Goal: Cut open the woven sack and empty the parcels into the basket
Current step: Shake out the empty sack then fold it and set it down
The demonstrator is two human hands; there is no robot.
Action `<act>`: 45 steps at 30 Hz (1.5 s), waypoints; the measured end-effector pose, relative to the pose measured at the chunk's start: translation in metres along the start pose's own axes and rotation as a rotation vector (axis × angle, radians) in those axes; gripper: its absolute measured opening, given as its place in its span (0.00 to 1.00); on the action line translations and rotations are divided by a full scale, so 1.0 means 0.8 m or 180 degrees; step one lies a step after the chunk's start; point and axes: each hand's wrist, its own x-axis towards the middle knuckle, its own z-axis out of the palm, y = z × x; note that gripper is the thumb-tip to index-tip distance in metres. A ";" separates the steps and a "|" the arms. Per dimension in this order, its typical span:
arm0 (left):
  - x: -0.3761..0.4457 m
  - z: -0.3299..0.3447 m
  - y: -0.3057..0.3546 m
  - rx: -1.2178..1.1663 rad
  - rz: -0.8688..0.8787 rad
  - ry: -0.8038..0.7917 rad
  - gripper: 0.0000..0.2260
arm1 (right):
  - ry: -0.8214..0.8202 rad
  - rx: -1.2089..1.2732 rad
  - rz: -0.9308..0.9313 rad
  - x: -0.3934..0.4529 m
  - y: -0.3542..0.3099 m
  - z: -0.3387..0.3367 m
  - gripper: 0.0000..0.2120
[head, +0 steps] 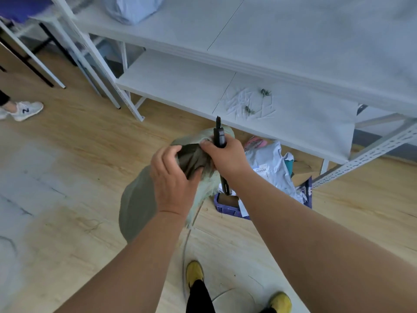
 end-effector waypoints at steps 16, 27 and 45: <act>0.053 -0.038 0.030 0.1013 -0.1392 -0.1205 0.11 | 0.0730 -0.0404 0.0560 -0.028 -0.011 -0.123 0.08; 0.129 -0.156 -0.124 0.0391 -0.3029 -0.0128 0.15 | -0.0921 -0.0876 0.0818 -0.007 -0.017 0.044 0.11; 0.288 -0.003 -0.187 -0.0335 -0.2332 0.0160 0.21 | -0.0547 -0.0878 0.1059 0.170 0.008 0.117 0.10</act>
